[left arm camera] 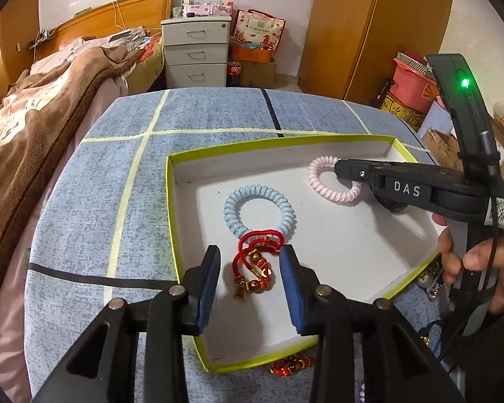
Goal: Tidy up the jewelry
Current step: 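Lower pink coil into green box with right while left releases red tassel, then grasp purple coil with left gripper while right grasps black cord with bead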
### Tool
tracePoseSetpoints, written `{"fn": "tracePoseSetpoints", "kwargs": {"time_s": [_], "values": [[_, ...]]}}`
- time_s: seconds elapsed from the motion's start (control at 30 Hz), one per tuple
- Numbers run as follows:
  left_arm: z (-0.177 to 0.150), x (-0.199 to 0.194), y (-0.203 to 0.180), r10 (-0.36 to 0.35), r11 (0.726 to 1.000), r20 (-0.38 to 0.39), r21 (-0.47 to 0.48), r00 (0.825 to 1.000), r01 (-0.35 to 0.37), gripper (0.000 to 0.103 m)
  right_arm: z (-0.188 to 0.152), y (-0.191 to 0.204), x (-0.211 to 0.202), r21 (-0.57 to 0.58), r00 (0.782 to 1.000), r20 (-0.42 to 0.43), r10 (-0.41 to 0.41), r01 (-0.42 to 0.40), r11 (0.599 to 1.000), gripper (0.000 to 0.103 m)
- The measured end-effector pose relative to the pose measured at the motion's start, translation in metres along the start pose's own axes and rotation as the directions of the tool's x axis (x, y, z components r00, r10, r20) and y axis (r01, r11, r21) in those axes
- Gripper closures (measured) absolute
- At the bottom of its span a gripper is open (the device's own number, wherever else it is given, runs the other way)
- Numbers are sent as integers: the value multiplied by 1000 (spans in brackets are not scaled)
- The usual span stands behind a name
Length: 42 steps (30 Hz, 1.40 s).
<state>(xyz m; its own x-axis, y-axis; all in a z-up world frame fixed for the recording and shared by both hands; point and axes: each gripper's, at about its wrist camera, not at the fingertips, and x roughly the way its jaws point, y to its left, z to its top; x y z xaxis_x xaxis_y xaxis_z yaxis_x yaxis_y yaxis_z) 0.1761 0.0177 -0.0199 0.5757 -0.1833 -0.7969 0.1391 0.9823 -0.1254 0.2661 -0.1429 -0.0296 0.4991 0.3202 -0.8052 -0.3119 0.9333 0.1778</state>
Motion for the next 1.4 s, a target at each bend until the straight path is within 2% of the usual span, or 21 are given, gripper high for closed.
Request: {"fn": "tracePoseSetpoints", "kwargs": {"time_s": [0.13, 0.27, 0.37, 0.5, 0.67, 0.77, 0.9, 1.07, 1.23, 1.4], "values": [[0, -1, 1, -11, 1000, 0, -10, 1000, 11, 64, 0, 1, 0, 8, 1000, 2, 2, -2, 1000, 87], [-1, -4, 0, -10, 1000, 6, -8, 1000, 10, 61, 0, 2, -6, 9, 1000, 19, 5, -6, 1000, 60], [-2, -13, -1, -22, 1000, 31, -13, 999, 22, 57, -1, 1, -20, 14, 999, 49, 20, -20, 1000, 59], [-5, -30, 1, -21, 1000, 72, -15, 997, 22, 56, -11, -5, -51, 19, 993, 111, 35, -37, 999, 60], [-15, -48, 8, -16, 999, 112, -40, 994, 20, 55, -35, -40, -95, 106, 980, 193, -39, 19, 994, 59], [-22, -50, 15, -5, 998, 107, -56, 994, 11, 54, -50, -59, -106, 146, 977, 192, -89, 61, 987, 59], [-33, -55, 19, 4, 997, 117, -78, 993, 5, 54, -71, -81, -103, 194, 980, 144, -134, 105, 975, 59], [-43, -59, 20, 3, 995, 119, -95, 993, 9, 54, -85, -88, -96, 228, 991, 127, -47, 17, 974, 59], [-51, -62, 20, 6, 995, 115, -99, 993, 6, 54, -89, -78, -93, 203, 991, 128, 23, -49, 978, 59], [-58, -64, 23, 13, 994, 112, -109, 994, -1, 54, -100, -68, -95, 203, 990, 136, 28, -56, 978, 59]]}}
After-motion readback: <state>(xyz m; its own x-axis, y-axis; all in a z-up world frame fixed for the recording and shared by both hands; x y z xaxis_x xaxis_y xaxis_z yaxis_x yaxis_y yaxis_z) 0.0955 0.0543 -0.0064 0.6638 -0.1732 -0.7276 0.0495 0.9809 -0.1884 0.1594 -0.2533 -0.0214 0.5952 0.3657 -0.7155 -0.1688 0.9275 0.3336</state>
